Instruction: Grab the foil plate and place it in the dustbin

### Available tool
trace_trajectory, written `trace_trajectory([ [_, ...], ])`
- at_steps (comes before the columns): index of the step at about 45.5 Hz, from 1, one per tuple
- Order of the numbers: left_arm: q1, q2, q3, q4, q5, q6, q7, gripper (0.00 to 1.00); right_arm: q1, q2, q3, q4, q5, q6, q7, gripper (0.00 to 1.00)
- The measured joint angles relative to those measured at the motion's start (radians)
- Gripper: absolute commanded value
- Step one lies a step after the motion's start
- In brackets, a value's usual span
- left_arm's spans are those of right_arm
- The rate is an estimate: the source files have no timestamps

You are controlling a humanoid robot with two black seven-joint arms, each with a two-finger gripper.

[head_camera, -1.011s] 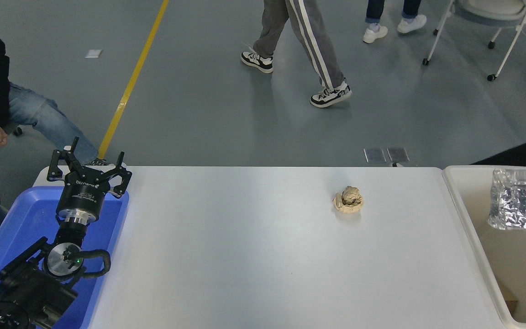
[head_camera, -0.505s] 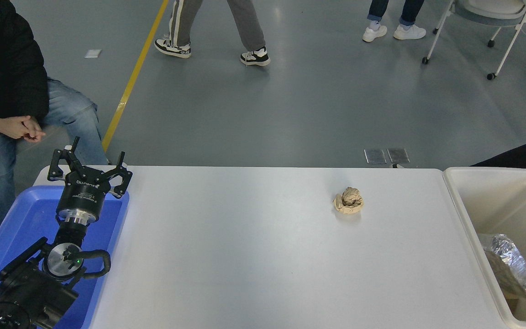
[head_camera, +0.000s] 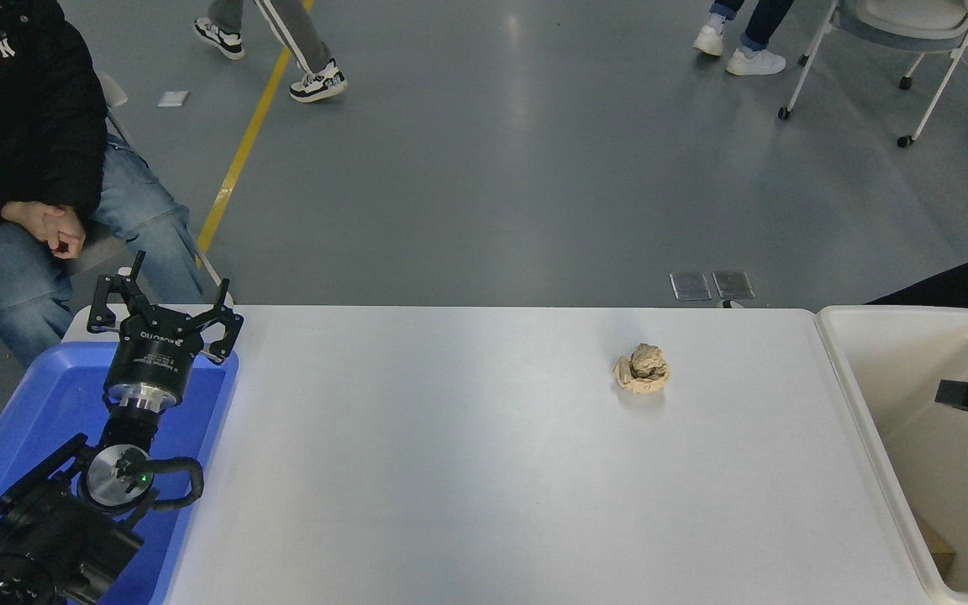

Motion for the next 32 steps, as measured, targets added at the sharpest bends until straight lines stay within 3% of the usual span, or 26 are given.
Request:
trace_trajectory([
  [6,0.000,0.000,0.000,0.000,0.000,0.000,0.001,1.00,0.147,-0.017,-0.127,0.127,0.048,0.001,0.001,1.00],
  [16,0.000,0.000,0.000,-0.001,0.000,-0.002,0.003,1.00,0.399,-0.012,-0.334,0.344,0.227,0.017,0.001,1.00],
  [32,0.001,0.000,0.000,0.000,0.000,-0.002,0.004,1.00,0.778,0.127,-0.493,0.529,0.522,0.274,0.001,1.00],
])
